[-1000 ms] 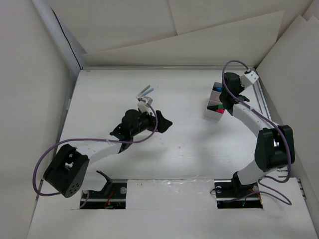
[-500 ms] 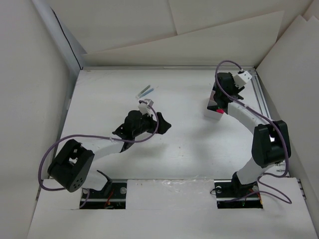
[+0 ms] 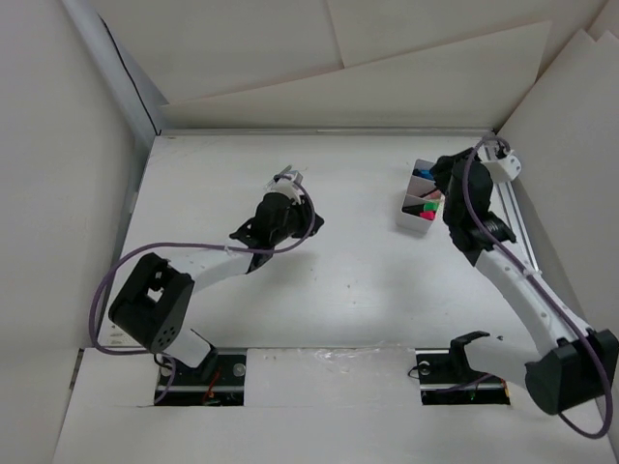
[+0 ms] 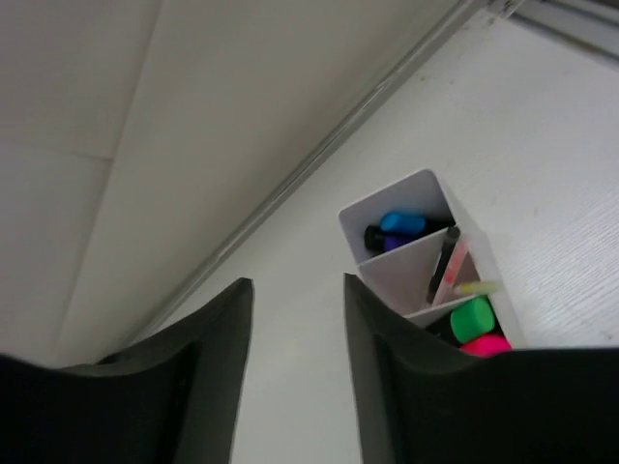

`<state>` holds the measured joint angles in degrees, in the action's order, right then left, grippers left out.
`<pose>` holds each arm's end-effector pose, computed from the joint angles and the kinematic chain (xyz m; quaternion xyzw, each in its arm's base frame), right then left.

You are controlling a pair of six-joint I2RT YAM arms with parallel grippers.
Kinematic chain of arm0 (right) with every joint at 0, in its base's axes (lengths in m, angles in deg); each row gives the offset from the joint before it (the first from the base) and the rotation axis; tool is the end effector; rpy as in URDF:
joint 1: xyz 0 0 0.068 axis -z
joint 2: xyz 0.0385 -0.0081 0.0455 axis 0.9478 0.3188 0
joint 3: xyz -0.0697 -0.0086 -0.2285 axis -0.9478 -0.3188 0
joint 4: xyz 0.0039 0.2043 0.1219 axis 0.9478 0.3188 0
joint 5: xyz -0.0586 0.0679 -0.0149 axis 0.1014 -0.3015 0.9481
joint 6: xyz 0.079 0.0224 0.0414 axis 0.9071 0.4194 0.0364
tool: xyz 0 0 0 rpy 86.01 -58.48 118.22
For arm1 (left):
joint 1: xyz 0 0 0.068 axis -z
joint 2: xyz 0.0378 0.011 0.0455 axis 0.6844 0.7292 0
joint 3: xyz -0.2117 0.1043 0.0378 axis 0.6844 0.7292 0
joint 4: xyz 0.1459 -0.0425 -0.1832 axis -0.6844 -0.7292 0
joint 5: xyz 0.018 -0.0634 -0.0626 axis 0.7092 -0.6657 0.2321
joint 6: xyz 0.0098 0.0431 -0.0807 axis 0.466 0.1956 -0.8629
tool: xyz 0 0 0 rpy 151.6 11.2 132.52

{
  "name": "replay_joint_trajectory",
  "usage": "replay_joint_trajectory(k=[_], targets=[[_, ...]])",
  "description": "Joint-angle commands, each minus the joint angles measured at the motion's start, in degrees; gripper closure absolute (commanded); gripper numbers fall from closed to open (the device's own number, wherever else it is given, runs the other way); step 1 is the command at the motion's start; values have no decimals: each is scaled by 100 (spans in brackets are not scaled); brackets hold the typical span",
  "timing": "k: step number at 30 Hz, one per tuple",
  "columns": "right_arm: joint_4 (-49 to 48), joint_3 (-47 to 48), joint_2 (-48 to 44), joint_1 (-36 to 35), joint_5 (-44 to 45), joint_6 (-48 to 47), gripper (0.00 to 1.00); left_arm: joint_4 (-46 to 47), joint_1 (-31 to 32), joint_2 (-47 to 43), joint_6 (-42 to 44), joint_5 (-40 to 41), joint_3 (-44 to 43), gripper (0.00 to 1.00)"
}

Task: Sort the stationery into containers
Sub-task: Place the pen in the storage box, then pick up the pen from the center of the board.

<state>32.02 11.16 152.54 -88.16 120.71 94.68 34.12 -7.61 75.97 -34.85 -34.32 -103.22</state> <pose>0.2922 0.0358 0.3187 0.3736 0.6655 0.0919 0.6396 0.2845 -0.2156 0.1999 0.0740 0.7904 -0.3685 0.4837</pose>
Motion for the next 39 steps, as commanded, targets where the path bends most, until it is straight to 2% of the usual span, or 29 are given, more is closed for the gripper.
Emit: replay_joint_trajectory(k=[1,2,3,4,6,8,13,16,18,26,33,39], targets=[[31,-449,-461,-91,-886,196,56,-573,11,101,-57,734,-674,86],[31,-650,-680,-143,-1054,196,63,-680,11,153,-57,953,-807,86],[31,-756,-787,-144,-1230,196,78,-803,11,206,-57,1164,-957,83],[31,-862,-892,-144,-1571,196,87,-1100,11,294,39,1549,-1132,80],[31,-1170,-1051,-197,-1767,248,97,-1497,-94,654,101,1868,-1764,69],[31,-1311,-1113,-249,-1829,249,97,-1831,-339,934,171,2115,-2186,59],[93,-1311,-1262,-249,-2190,179,88,-2105,-971,1454,628,1923,-2697,58],[93,-1311,-1315,-249,-2356,179,87,-2360,-1184,1876,1136,1773,-3172,59],[93,-1311,-1367,-249,-2462,117,87,-2657,-1184,2087,1331,2061,-3444,59],[93,-1258,-1306,-249,-2778,64,86,-3274,-1395,3009,2430,1931,-4735,59],[93,-1206,-1192,-249,-2945,12,86,-3591,-1545,3274,3168,1474,-5185,59],[93,-1206,-1192,-249,-2884,12,86,-3837,-1545,3582,3398,1185,-5405,62]])
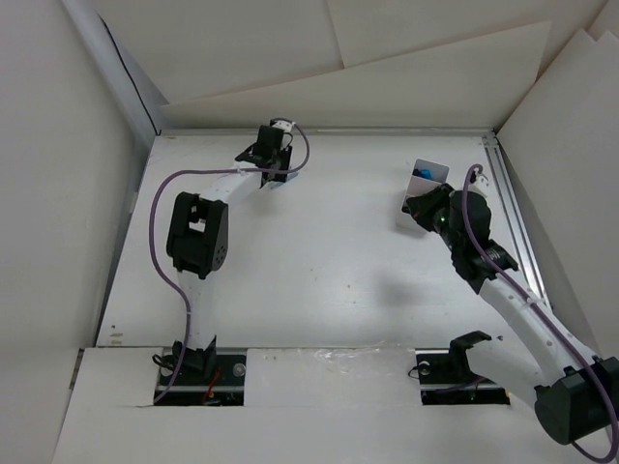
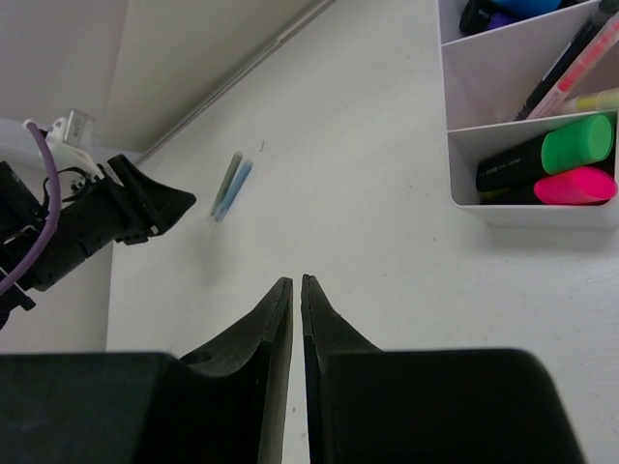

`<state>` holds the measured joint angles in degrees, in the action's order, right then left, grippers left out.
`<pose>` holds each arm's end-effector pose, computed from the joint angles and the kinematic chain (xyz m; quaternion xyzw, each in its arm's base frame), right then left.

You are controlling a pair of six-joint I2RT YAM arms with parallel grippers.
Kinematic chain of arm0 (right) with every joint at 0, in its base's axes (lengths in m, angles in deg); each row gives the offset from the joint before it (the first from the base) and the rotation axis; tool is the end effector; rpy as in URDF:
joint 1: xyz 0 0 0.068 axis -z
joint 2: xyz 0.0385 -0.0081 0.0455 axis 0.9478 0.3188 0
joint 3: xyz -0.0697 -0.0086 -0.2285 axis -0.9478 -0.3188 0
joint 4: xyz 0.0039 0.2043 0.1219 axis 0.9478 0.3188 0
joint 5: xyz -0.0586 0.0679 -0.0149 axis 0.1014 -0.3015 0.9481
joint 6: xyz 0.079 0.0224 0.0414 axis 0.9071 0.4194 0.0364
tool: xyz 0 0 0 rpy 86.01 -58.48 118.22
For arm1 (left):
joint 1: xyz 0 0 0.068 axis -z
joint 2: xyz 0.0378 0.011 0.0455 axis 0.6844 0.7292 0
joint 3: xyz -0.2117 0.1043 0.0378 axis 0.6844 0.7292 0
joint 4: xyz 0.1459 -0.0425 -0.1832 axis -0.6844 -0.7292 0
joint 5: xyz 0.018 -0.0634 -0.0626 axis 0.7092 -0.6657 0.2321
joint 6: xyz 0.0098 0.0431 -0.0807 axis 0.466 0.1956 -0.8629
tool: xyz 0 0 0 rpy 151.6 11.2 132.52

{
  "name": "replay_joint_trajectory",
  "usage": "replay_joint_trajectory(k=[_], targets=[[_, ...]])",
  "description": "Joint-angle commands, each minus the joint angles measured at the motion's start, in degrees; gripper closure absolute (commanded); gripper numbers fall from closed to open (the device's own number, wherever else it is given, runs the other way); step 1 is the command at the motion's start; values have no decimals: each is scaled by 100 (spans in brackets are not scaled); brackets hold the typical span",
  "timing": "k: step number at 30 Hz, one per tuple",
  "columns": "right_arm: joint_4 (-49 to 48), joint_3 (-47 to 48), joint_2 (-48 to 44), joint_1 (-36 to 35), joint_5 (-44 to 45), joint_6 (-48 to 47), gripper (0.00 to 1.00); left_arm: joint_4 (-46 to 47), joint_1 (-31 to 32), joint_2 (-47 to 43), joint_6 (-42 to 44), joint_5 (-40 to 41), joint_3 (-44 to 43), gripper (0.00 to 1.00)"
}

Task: Sort the stationery into containers
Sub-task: Pick up the pen from the center of the board.

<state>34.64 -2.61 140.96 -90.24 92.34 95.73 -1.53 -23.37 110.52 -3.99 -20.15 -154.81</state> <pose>0.2531 0.0729 0.2712 0.2319 0.7673 0.2654 0.5358 0.4636 -0.1558 0.1883 0.1276 0.8716 -0.0221 0.4728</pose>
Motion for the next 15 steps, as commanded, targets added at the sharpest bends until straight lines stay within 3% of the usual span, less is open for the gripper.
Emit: replay_joint_trajectory(k=[1,15], targets=[[-170,171,-34,-42,-99,-93,86,-324,31,178,311,-232,-247,64],[-170,224,186,-42,-213,-146,84,-386,31,486,469,-391,-440,67]])
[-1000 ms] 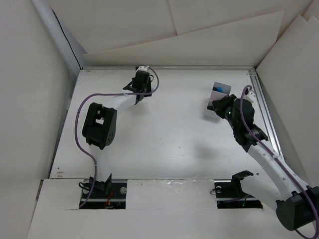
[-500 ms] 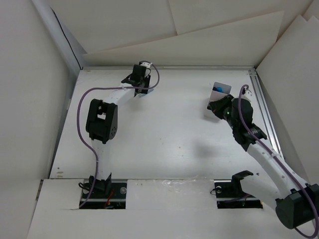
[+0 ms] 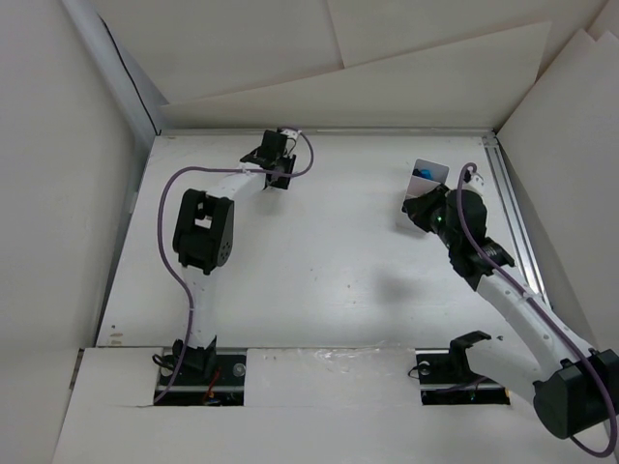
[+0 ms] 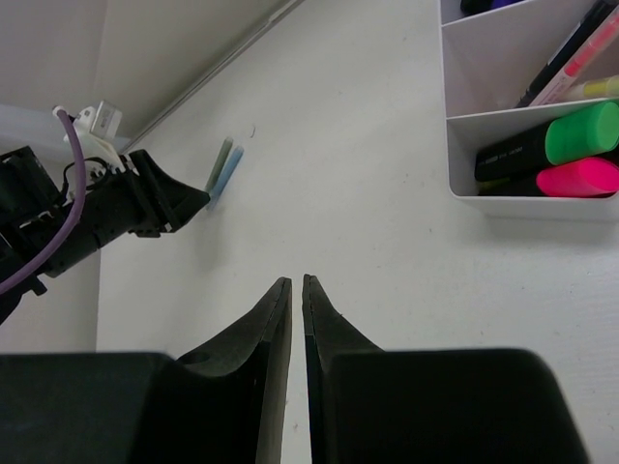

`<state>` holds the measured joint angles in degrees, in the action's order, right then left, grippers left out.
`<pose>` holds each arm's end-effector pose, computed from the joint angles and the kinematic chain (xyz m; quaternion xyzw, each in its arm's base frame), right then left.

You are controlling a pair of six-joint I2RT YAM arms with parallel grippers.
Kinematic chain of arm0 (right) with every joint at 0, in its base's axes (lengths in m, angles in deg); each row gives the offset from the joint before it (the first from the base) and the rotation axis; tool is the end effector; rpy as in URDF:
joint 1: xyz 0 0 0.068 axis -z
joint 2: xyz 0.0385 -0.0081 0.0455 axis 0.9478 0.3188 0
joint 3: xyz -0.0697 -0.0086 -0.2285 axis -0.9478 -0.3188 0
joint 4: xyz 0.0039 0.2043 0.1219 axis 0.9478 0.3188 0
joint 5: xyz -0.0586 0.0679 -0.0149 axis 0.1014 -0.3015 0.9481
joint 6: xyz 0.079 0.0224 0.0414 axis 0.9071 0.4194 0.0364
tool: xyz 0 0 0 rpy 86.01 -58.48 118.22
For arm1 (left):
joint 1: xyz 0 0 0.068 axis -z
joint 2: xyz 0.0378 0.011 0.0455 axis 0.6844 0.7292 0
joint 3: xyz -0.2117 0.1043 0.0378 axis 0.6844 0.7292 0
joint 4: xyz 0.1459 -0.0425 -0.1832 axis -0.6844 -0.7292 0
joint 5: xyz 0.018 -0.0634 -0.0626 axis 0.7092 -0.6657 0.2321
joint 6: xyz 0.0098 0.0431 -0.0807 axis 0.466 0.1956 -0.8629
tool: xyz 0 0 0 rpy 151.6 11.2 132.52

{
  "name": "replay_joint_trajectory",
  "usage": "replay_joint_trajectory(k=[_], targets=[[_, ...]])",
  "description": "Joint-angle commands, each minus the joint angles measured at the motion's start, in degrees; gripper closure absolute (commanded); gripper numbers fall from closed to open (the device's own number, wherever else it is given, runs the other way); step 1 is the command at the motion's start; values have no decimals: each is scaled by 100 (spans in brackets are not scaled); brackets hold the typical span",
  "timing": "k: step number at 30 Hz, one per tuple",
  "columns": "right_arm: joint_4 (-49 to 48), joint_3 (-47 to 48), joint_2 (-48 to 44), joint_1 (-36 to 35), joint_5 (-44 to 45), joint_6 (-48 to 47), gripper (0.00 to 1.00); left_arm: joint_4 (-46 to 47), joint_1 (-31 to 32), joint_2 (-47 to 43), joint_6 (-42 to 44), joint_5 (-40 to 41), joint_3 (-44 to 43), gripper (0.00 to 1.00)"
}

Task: Sort the stationery into containers
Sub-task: Pick up the pen from the center of the board.

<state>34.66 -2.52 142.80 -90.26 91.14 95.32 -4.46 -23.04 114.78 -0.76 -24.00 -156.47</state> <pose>0.2575 0.0763 0.2638 0.2243 0.7792 0.2638 0.5224 0.4645 -0.1651 0.1567 0.1761 0.8862 -0.0329 0.4272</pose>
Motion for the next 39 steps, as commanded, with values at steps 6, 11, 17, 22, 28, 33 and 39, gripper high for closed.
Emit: replay_joint_trajectory(k=[6,11,17,22,28,33,39], targets=[[-224,215,55,-40,-94,-104,84,-146,-1,175,199,47,-336,68],[-224,215,55,-40,-155,-104,84,-146,-1,175,199,47,-389,68],[-224,215,55,-40,-155,-104,84,-208,-1,289,199,47,-494,70],[-224,215,55,-40,-155,-104,84,-208,-1,289,199,47,-547,70],[-224,268,117,-40,-155,-104,84,-269,-1,455,252,152,-600,71],[-224,268,117,-40,-208,-104,84,-322,-1,570,252,152,-714,71],[-224,268,117,-40,-208,-104,82,-427,-1,676,252,100,-775,74]])
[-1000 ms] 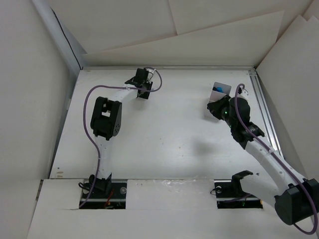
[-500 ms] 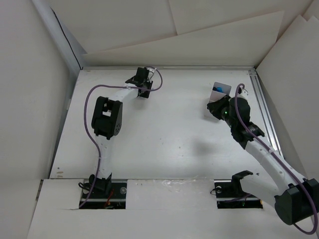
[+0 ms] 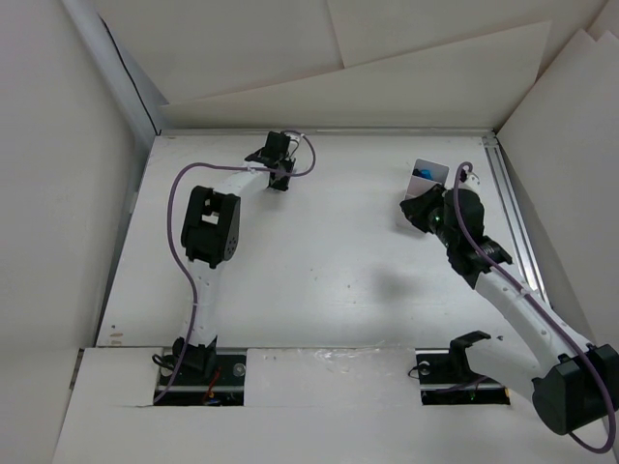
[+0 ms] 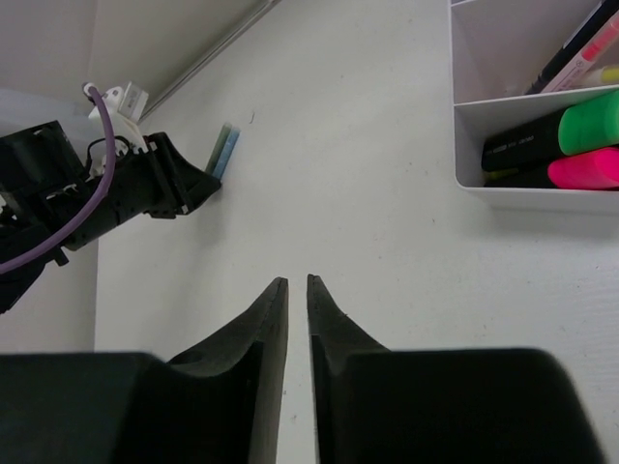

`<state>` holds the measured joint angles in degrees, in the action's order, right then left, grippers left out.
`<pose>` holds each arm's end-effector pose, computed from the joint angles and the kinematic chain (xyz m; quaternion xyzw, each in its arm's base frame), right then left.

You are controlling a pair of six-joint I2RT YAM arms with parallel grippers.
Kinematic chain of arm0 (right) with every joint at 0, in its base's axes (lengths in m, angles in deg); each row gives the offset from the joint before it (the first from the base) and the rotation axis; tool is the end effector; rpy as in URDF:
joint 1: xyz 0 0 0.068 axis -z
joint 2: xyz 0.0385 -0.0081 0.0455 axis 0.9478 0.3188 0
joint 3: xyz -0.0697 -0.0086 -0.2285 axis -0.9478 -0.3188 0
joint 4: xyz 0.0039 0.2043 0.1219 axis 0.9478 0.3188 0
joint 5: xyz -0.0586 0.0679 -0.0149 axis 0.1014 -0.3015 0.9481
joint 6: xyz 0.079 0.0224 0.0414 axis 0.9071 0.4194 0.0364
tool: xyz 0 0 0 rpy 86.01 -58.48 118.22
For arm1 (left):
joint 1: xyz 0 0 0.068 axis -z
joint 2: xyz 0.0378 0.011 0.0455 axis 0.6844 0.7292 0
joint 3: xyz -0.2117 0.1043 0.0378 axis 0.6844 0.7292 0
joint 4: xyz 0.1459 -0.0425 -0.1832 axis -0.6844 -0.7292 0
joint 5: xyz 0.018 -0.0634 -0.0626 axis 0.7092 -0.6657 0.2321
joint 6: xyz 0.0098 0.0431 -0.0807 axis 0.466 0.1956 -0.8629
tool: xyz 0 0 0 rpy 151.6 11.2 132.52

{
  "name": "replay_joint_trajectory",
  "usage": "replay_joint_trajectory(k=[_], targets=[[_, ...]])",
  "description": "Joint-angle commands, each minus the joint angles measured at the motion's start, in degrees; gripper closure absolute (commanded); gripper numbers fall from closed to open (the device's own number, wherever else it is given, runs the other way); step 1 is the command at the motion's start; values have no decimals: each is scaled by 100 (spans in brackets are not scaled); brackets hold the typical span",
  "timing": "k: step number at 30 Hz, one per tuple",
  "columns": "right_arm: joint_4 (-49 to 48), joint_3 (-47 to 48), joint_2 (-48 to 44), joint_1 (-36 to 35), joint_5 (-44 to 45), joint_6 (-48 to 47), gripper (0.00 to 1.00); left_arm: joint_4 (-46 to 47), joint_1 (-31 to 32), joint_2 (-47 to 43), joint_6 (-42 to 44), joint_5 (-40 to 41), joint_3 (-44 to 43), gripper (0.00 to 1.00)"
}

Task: Sort the stationery into containers
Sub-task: Pick up the pen from the center of the board.

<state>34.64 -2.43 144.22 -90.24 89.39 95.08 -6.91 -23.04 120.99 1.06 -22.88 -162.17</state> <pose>0.2605 0.0799 0.2581 0.2154 0.7889 0.2682 0.5092 0.4782 -0.1683 0.1336 0.1894 0.8942 -0.0140 0.4054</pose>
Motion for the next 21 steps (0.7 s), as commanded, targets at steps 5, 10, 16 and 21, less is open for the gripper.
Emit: replay_joint_trajectory(k=[5,10,16,21], targets=[[-222,259,-25,-42,-33,-80,71,-182,-1,55,70,-82,-91,80],[-222,259,-25,-42,-33,-80,68,-182,174,2,70,-82,-38,89],[-222,259,-25,-42,-86,-80,60,71,341,-366,-569,-668,32,97],[-222,312,-25,-42,-24,-195,51,906,447,-1210,-1388,-1408,699,97]])
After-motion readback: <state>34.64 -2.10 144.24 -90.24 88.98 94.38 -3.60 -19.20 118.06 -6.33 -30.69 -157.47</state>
